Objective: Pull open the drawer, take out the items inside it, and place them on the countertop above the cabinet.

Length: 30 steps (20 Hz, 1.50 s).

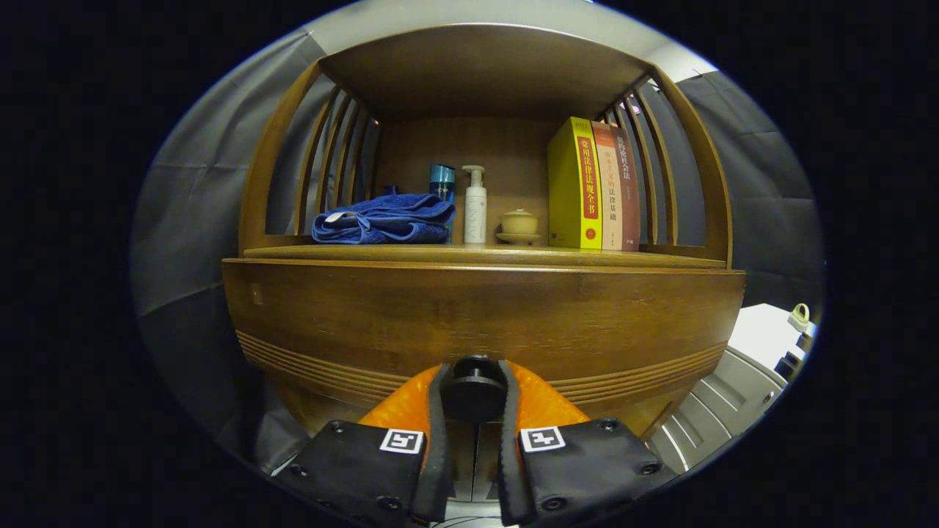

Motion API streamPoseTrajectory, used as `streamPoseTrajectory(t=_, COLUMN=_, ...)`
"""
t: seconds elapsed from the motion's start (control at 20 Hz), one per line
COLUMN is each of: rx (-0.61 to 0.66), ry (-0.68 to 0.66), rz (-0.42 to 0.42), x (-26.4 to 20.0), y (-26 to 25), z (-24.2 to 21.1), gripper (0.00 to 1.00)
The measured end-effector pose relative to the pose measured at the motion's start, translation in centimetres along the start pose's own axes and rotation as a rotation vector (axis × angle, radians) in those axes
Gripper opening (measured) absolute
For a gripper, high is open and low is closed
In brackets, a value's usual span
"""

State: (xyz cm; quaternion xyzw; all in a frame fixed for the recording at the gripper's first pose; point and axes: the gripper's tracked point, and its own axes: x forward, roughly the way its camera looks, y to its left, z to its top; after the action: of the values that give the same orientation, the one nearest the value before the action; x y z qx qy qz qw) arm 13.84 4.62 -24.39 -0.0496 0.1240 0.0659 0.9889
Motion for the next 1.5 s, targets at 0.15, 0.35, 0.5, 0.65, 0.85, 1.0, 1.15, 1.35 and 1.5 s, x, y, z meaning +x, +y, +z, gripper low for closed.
streamPoseTrajectory(t=0.15, rx=-0.005, ry=0.019, rz=0.004, x=-1.5, y=0.0, z=-0.3, gripper=0.35)
streamPoseTrajectory(t=0.35, rx=-0.022, ry=0.04, rz=0.012, x=-3.7, y=0.1, z=-0.6, gripper=0.35)
streamPoseTrajectory(t=0.5, rx=-0.025, ry=0.055, rz=0.02, x=-5.5, y=0.2, z=-0.9, gripper=0.35)
streamPoseTrajectory(t=0.65, rx=-0.027, ry=0.068, rz=0.021, x=-7.1, y=0.2, z=-1.1, gripper=0.35)
streamPoseTrajectory(t=0.85, rx=-0.02, ry=0.083, rz=0.029, x=-9.9, y=0.4, z=-1.5, gripper=0.35)
streamPoseTrajectory(t=1.0, rx=-0.028, ry=0.096, rz=0.04, x=-11.8, y=0.5, z=-1.7, gripper=0.34)
streamPoseTrajectory(t=1.15, rx=-0.011, ry=0.117, rz=0.069, x=-13.4, y=0.6, z=-2.0, gripper=0.34)
streamPoseTrajectory(t=1.35, rx=-0.018, ry=0.138, rz=0.082, x=-14.8, y=0.6, z=-2.3, gripper=0.34)
streamPoseTrajectory(t=1.5, rx=-0.01, ry=0.142, rz=0.087, x=-15.4, y=0.6, z=-2.8, gripper=0.34)
